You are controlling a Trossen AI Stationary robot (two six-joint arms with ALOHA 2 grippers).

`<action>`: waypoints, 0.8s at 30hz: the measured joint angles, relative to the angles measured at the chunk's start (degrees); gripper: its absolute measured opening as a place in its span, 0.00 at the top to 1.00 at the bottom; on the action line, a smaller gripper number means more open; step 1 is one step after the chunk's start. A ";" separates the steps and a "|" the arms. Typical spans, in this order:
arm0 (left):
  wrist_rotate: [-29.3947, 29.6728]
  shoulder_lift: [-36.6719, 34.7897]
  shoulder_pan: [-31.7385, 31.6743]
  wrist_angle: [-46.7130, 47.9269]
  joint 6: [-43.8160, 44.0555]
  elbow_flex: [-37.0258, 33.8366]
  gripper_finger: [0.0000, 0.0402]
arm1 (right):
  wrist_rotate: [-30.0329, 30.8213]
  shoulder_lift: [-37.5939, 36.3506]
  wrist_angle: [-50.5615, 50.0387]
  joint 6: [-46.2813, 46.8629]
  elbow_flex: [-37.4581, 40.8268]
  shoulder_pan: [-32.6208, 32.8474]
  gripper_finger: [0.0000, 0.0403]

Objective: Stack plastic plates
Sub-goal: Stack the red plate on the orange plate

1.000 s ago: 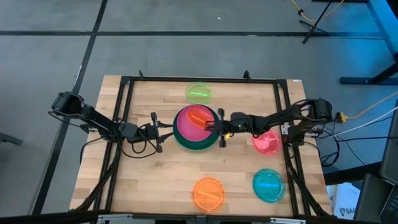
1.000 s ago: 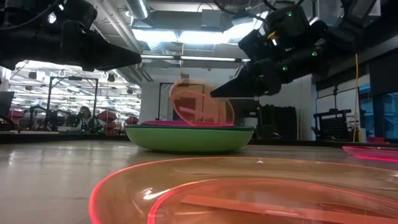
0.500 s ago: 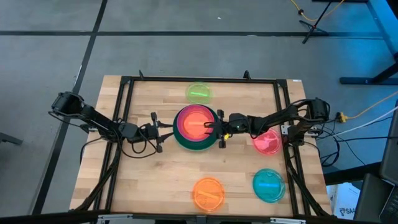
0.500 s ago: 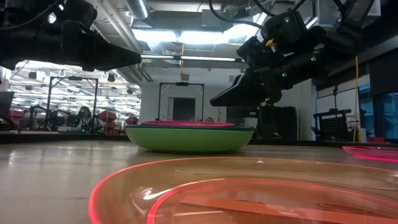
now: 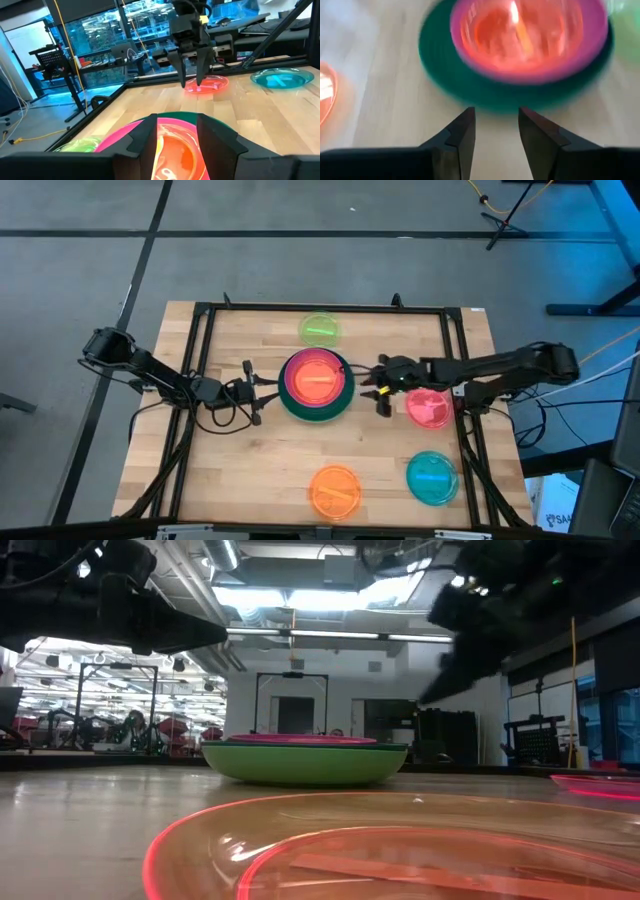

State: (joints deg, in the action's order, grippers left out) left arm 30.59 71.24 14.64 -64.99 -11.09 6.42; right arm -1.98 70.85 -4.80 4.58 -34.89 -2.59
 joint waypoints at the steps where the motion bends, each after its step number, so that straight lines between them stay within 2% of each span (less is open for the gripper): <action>1: 0.00 0.00 0.01 0.00 -0.01 0.00 0.67 | -0.04 -1.62 -3.98 2.08 0.00 0.00 0.65; 6: 0.00 0.00 -0.01 -0.06 0.02 0.00 0.67 | -0.47 -8.11 -20.67 14.44 0.00 0.00 0.65; 10: 0.00 0.00 0.01 -0.16 0.02 0.00 0.67 | -2.31 -9.56 -29.83 23.58 0.00 1.85 0.65; 17: 0.02 0.00 0.01 -0.22 0.02 0.00 0.67 | -0.81 -8.59 -33.88 37.43 0.00 10.90 0.65; 21: 0.04 0.00 0.02 -0.22 0.04 0.00 0.67 | 2.02 -6.18 -42.66 44.61 -1.83 13.77 0.65; 24: 0.07 0.00 0.02 -0.30 0.04 0.00 0.67 | 4.18 -2.68 -46.88 46.23 -4.74 15.11 0.65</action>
State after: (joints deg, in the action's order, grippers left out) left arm 30.65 71.24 14.66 -65.29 -11.05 6.42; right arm 2.20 68.18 -51.68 50.81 -39.63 12.52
